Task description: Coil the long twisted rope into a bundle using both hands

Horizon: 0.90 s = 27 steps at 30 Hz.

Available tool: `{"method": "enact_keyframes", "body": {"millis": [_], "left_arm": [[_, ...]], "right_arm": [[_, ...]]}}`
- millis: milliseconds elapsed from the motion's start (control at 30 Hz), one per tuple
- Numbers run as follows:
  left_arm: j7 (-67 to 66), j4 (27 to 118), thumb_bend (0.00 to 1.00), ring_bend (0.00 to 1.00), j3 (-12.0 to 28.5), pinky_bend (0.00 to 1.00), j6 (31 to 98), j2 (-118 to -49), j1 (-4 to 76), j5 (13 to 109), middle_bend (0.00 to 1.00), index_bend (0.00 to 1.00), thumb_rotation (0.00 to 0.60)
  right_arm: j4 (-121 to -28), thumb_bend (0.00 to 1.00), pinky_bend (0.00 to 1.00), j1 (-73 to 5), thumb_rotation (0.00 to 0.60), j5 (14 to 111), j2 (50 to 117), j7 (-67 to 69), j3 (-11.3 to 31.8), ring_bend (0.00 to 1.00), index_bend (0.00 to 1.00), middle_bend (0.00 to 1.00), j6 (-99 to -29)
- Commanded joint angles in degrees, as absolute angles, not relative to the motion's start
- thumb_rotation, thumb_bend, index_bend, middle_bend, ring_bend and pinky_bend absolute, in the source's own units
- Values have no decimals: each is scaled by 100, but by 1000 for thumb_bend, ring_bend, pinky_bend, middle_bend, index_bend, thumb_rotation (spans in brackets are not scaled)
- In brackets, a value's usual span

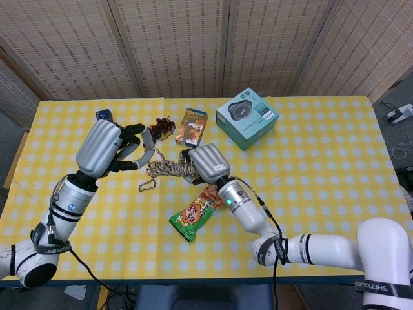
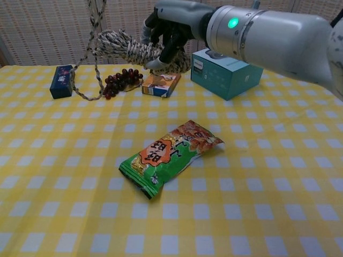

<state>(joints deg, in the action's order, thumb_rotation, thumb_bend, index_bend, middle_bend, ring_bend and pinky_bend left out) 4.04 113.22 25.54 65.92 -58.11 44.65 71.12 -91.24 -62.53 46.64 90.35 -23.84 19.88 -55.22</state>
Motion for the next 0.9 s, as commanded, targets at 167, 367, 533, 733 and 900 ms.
{"method": "enact_keyframes", "body": {"millis": [167,367,533,733,900], "left_arm": [[275,11383,363,1000,2807,1000,6384,-6015,4811,6408,1000,732,600],[35,11315,362,1000,2973,1000,6408,-6287,5110,5855,1000,730,600],[-208,11200,363,1000,3065,1000,6462,-6511,5338,5418,1000,728,600],[-533,10917,363,1000,3113,1000,6521,-6672,5525,4814,1000,722,600],[-761,10549,363,1000,3014,1000,6458,-6717,5560,4342,1000,722,600]], "right_arm": [[-8964,631,613,-6367,600,4820,9235,-2329,1992,519,788,607,-5492],[-8831,628,613,-6475,600,4932,9422,-2285,2008,519,788,599,-5445],[-8769,618,613,-6523,600,5089,9559,-2177,2006,519,788,588,-5413],[-8816,571,613,-6435,600,5495,9570,-1766,1949,519,789,588,-5338],[-8782,460,613,-6217,600,6061,9521,-1096,1897,519,803,594,-5400]]}}
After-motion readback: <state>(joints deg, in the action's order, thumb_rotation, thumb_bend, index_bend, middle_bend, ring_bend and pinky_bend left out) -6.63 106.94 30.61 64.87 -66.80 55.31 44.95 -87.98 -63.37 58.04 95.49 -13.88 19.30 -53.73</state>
